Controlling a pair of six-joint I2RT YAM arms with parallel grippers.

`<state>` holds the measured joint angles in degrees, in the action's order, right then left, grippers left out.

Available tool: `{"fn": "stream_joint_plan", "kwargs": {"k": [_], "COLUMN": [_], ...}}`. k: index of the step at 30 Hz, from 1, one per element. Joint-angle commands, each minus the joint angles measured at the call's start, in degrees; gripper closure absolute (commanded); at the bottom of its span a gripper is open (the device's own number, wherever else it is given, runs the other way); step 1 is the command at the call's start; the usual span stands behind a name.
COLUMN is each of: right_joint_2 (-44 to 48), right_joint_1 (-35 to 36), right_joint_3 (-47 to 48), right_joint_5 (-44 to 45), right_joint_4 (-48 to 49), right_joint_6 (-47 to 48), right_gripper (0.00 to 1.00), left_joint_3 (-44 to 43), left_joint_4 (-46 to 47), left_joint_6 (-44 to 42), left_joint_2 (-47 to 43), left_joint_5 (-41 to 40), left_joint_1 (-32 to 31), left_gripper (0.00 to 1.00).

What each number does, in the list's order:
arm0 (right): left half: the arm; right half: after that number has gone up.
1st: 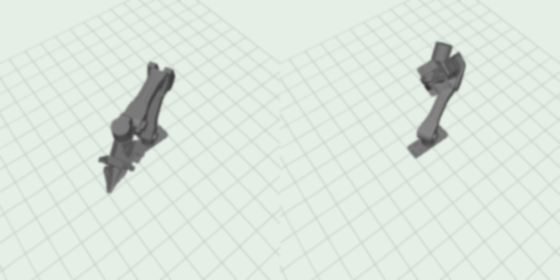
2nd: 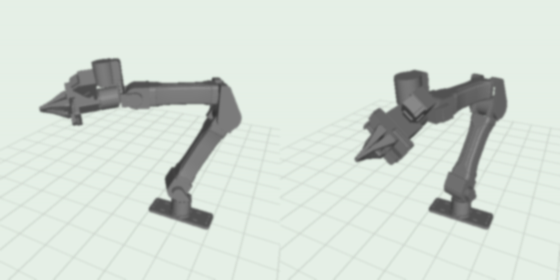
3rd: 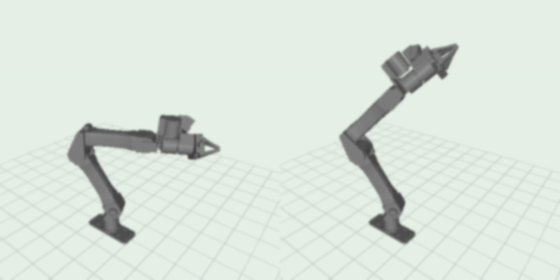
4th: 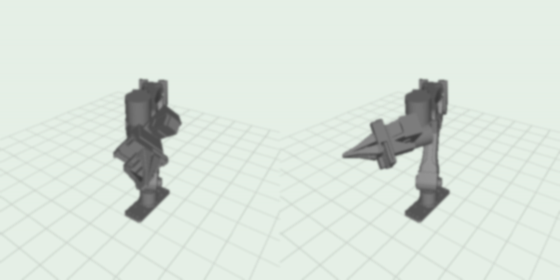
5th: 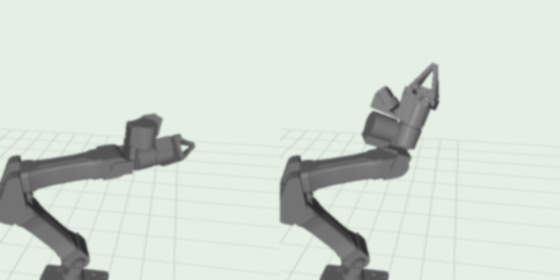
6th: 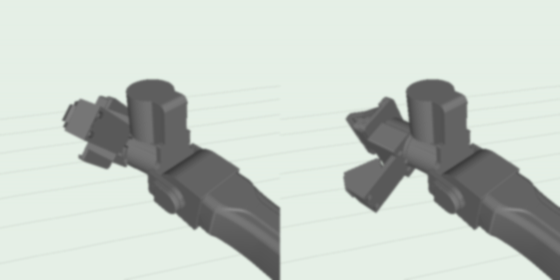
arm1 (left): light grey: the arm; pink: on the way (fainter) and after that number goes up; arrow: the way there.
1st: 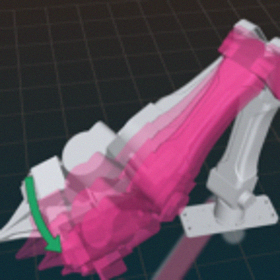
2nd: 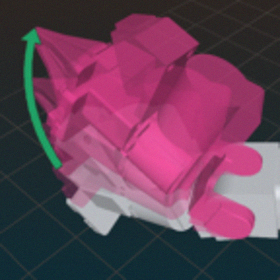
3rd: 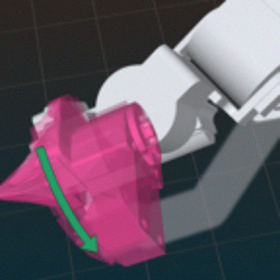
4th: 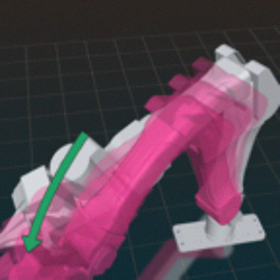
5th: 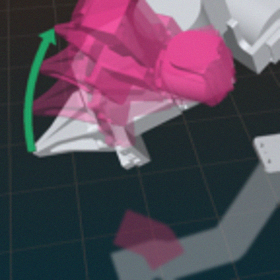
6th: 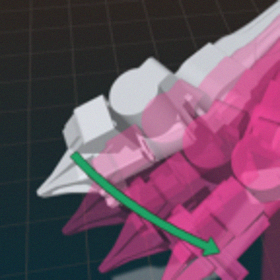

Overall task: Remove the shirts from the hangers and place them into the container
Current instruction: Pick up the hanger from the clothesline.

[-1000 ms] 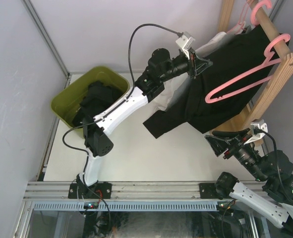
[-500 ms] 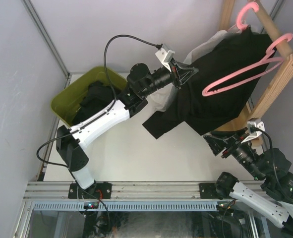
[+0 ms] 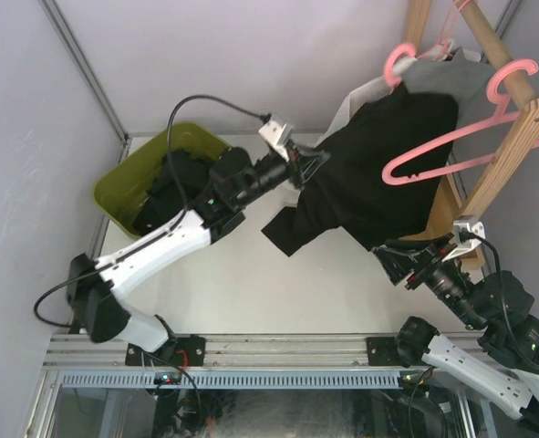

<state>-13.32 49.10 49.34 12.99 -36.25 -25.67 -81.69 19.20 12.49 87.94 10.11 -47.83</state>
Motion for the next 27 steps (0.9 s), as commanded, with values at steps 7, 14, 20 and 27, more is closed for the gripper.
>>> {"fn": "stream_joint_plan", "kwargs": {"k": [7, 14, 20, 27], "right_joint_2": [-6.1, -15.1, -22.3, -31.4], "right_joint_1": [-0.2, -0.1, 2.6, 10.9], "right_joint_3": [1.4, 3.8, 6.6, 11.2], "right_joint_5": [0.9, -2.2, -2.5, 10.8], "right_joint_4": [9.2, 11.7, 12.7, 11.2], "right_joint_6": [-5.3, -10.4, -12.1, -19.1], "right_gripper": [0.53, 0.53, 0.53, 0.52], "left_joint_3": [31.4, 41.6, 46.3, 44.9], "left_joint_4": [5.6, -1.4, -4.8, -8.0], "left_joint_6": [-1.2, -4.2, -6.3, -19.5], "left_joint_2": [-31.6, -44.6, -51.4, -48.4], "left_joint_5": [-9.9, -20.3, -31.7, -48.2], "left_joint_1": [-0.4, -4.4, -10.1, -25.0], "left_gripper": [1.0, 1.0, 1.0, 1.0]}}
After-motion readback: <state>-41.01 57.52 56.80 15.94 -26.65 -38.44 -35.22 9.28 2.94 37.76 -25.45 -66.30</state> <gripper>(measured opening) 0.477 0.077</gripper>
